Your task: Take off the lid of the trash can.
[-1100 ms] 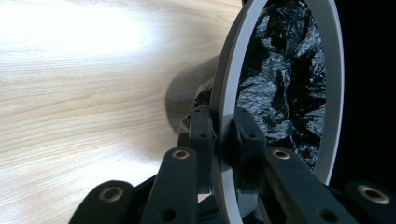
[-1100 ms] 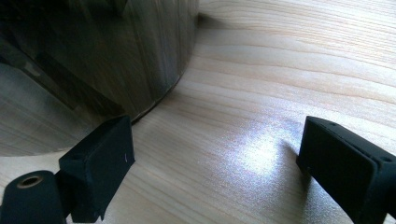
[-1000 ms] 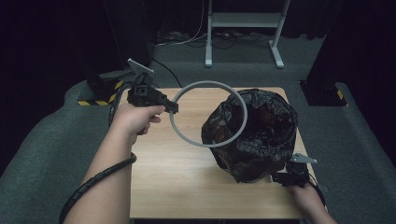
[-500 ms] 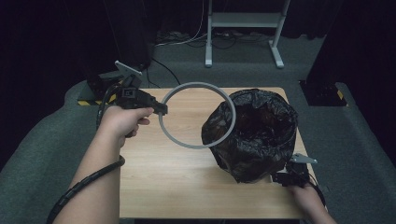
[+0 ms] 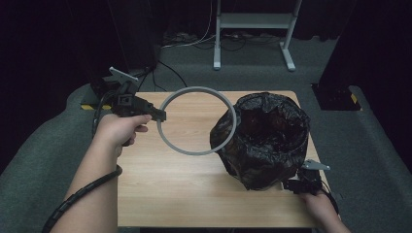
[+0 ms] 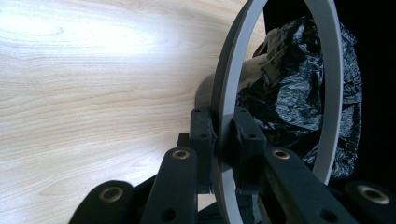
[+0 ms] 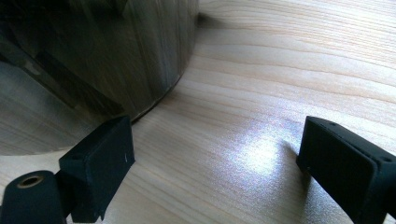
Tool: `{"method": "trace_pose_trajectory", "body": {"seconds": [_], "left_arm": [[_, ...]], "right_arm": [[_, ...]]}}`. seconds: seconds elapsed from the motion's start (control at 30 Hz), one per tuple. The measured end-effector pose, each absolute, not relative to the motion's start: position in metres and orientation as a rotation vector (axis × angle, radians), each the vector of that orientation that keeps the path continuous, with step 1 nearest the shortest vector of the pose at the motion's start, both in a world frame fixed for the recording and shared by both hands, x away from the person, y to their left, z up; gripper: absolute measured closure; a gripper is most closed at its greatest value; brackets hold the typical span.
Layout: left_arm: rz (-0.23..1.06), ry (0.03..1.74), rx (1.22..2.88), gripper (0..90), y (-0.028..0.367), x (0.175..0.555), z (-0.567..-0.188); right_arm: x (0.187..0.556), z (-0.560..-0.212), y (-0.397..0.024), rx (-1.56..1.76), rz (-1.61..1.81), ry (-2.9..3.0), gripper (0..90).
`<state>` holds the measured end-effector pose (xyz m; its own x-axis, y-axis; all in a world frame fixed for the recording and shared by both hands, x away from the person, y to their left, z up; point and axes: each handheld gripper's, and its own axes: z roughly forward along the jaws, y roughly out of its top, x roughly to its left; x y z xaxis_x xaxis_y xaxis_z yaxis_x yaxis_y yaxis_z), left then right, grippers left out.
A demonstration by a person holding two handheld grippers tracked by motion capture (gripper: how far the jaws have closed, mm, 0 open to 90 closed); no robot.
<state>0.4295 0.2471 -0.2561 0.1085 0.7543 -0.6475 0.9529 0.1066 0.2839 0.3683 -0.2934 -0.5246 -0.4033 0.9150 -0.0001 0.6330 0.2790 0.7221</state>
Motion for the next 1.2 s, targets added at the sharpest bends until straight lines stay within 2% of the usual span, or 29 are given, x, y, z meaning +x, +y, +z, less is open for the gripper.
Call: {"method": "trace_pose_trajectory", "body": {"seconds": [1.2], "left_arm": [[-0.331, 1.716, 1.666, 80.8, 0.272, 0.423, -0.275]], "right_arm": [[0.368, -0.525, -0.294, 1.391, 0.913, 2.138, 10.3]]}}
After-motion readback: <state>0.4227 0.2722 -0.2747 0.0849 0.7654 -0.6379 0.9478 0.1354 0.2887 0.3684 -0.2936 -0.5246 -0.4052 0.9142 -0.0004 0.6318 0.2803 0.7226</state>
